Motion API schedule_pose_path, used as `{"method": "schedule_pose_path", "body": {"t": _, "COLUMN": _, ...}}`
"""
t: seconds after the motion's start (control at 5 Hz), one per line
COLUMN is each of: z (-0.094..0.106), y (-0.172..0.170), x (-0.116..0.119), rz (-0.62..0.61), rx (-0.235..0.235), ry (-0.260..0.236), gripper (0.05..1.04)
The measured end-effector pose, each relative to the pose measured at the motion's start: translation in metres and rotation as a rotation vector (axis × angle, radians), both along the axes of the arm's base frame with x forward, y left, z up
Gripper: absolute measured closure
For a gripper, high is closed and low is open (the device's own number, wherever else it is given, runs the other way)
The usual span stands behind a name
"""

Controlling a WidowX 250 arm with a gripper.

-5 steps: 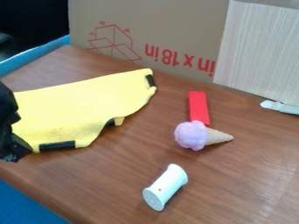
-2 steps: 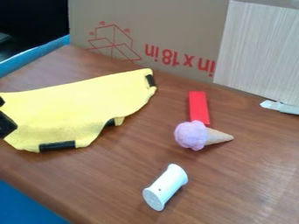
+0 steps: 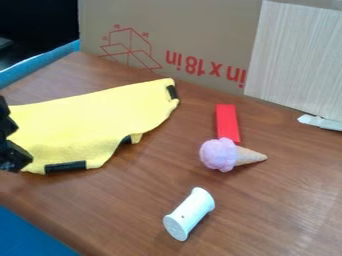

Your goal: Fold the cloth from bottom left to top right

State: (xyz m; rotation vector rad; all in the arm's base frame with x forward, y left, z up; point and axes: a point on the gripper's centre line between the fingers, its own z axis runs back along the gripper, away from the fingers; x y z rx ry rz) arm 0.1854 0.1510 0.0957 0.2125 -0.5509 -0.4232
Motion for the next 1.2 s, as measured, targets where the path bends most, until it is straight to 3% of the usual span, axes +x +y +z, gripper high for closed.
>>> {"method": "schedule_pose_path", "body": {"t": 0.2, "z": 0.019, "y": 0.025, "x": 0.0, "rz": 0.166, "rx": -0.126, "ry": -0.073, "gripper": 0.084}}
{"method": "schedule_pose_path", "body": {"t": 0.4, "z": 0.034, "y": 0.062, "x": -0.004, "rz": 0.379, "rx": -0.33, "ry": -0.143, "gripper": 0.084}}
{"method": "schedule_pose_path", "body": {"t": 0.8, "z": 0.029, "y": 0.108, "x": -0.018, "rz": 0.501, "rx": -0.452, "ry": -0.185, "gripper": 0.084}}
{"method": "schedule_pose_path", "body": {"t": 1.2, "z": 0.023, "y": 0.136, "x": -0.022, "rz": 0.563, "rx": -0.499, "ry": -0.224, "gripper": 0.084}}
